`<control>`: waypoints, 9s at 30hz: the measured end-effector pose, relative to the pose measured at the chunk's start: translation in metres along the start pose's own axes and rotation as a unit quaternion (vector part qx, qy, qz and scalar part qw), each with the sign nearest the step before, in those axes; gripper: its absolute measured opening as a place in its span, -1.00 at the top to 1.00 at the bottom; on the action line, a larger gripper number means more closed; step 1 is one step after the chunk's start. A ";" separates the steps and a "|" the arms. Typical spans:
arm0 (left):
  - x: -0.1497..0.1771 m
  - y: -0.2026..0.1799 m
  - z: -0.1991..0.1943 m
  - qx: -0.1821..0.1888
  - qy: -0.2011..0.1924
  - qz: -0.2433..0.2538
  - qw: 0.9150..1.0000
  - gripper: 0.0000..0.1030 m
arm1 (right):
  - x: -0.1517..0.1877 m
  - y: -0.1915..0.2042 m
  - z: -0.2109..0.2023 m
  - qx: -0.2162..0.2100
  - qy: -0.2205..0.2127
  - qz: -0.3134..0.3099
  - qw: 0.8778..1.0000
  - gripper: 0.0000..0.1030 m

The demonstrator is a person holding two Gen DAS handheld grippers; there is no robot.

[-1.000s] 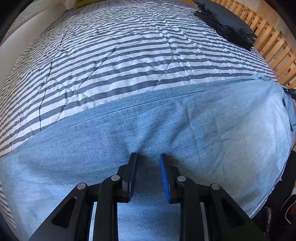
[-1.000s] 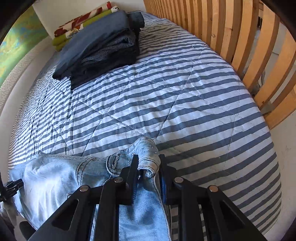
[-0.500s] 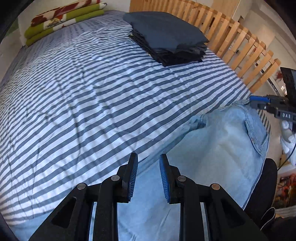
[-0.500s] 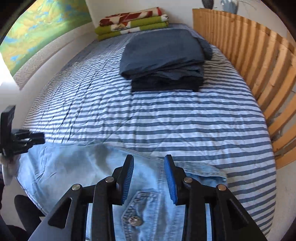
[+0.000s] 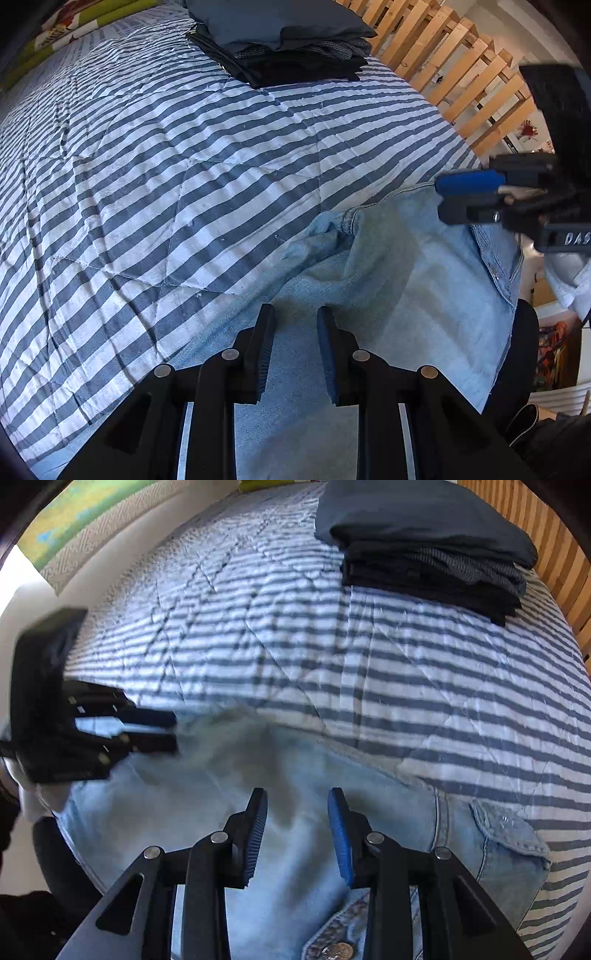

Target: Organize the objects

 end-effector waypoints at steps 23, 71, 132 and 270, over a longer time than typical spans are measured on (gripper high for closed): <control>0.082 0.064 -0.045 -0.079 -0.015 -0.042 0.996 0.52 | -0.057 0.035 0.056 0.017 0.064 0.013 0.998 0.87; 0.448 0.348 -0.300 -0.259 -0.106 -0.425 0.861 0.49 | -0.016 0.354 0.139 -0.028 0.079 -0.391 0.917 0.56; 0.601 0.334 -0.323 -0.297 -0.112 -0.500 0.806 0.09 | 0.088 0.456 0.100 -0.072 0.046 -0.383 0.920 0.31; 0.151 -0.106 -0.018 -0.046 0.011 0.003 0.999 0.91 | 0.086 -0.020 -0.049 -0.130 0.020 0.127 0.983 0.08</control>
Point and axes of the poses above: each gripper's, at about its wrist camera, not at the fingertips, and z roughly the way its jaws point, y to its left, x to its underside, the point moved 10 cm from there along z, roughly the way its jaws point, and after that the axes turned 5 degrees about z, right-handed, at the moved point
